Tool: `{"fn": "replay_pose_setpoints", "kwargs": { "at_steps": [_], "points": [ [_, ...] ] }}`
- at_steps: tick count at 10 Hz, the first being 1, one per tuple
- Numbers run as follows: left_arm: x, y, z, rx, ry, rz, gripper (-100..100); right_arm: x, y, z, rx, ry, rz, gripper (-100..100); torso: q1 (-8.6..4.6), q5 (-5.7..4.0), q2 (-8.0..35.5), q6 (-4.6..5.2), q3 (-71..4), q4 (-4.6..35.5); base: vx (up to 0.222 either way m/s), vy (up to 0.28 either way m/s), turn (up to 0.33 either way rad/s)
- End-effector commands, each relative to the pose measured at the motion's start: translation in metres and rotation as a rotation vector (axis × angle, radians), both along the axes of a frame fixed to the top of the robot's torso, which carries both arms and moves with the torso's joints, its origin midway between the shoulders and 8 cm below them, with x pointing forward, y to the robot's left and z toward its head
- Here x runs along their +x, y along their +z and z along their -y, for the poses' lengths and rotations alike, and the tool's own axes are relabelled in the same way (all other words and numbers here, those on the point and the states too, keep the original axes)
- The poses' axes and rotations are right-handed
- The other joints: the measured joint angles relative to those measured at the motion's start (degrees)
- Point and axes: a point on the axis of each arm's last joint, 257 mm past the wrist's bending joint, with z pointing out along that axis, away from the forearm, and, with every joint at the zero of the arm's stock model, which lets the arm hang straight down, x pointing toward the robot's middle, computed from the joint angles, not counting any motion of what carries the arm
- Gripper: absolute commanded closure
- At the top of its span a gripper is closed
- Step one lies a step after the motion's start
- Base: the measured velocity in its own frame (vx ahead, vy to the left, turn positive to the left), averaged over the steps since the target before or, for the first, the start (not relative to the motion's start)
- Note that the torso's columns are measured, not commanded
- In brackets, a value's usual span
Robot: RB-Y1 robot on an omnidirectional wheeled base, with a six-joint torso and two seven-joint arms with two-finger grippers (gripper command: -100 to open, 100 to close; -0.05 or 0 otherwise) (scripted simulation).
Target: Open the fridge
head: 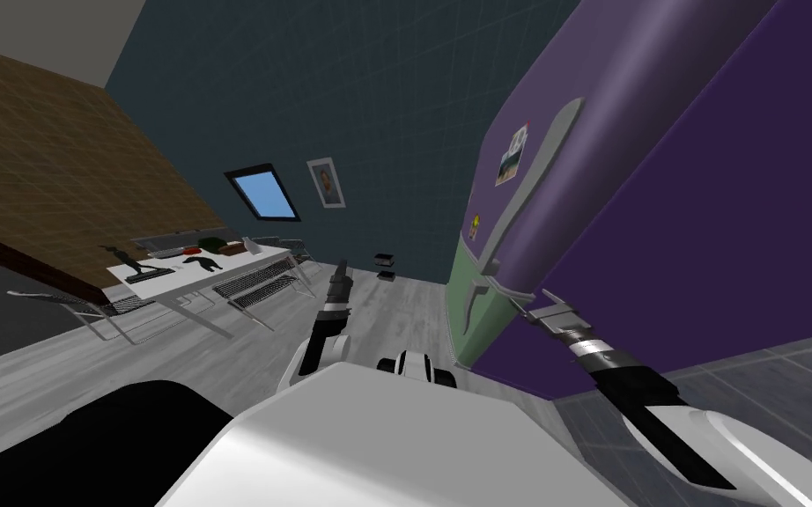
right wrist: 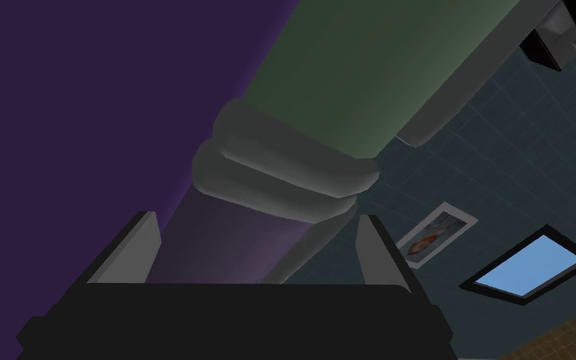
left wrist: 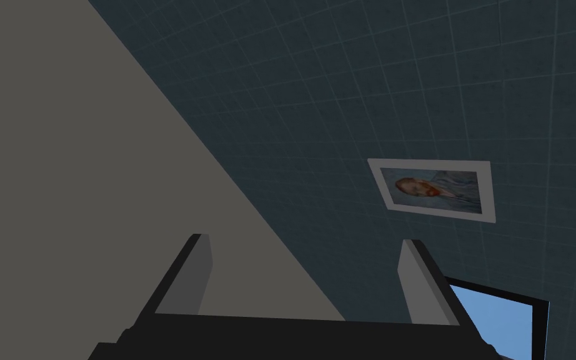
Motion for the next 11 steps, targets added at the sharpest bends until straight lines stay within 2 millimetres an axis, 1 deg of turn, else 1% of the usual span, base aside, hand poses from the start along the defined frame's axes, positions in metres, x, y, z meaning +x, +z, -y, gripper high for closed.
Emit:
{"fn": "replay_pose_setpoints", "kwargs": {
  "at_steps": [1, 2, 3, 4, 6, 8, 11],
  "points": [
    [0.000, 0.000, 0.000, 0.000, 0.000, 0.000, 0, 0.004, 0.007, 0.021, -0.219, -0.014, -0.009, -100, 0.23, 0.11, -0.09, -0.09, -0.07, -0.01, 0.054, 0.192, -0.065],
    [0.000, 0.000, 0.000, 0.000, 0.000, 0.000, 0, 0.006, 0.009, 0.030, -0.302, -0.019, -0.016, -100, 0.39, 0.18, -0.13, -0.26, -0.11, -0.02, 0.057, 0.166, -0.054],
    [0.000, 0.000, 0.000, 0.000, 0.000, 0.000, 0, 0.006, 0.010, 0.029, -0.311, -0.014, -0.017, -100, 0.34, 0.23, -0.18, -0.35, -0.16, 0.01, 0.024, 0.116, -0.011],
    [0.000, 0.000, 0.000, 0.000, 0.000, 0.000, 0, 0.008, 0.013, 0.038, -0.392, -0.019, -0.022, -100, 0.14, 0.25, -0.19, -0.40, -0.20, 0.07, 0.008, 0.120, -0.006],
    [0.000, 0.000, 0.000, 0.000, 0.000, 0.000, 0, 0.012, 0.020, 0.053, -0.539, -0.027, -0.029, -100, 0.00, 0.29, -0.30, -0.21, -0.30, 0.12, 0.024, 0.141, -0.023],
    [0.000, 0.000, 0.000, 0.000, 0.000, 0.000, 0, 0.015, 0.026, 0.065, -0.657, -0.035, -0.034, -100, -0.05, 0.30, -0.33, -0.23, -0.33, 0.13, 0.039, 0.155, -0.036],
    [0.000, 0.000, 0.000, 0.000, 0.000, 0.000, 0, 0.017, 0.033, 0.078, -0.768, -0.046, -0.037, -100, -0.18, 0.30, -0.46, -0.36, -0.42, 0.11, 0.026, 0.111, -0.020]
  ]
}}
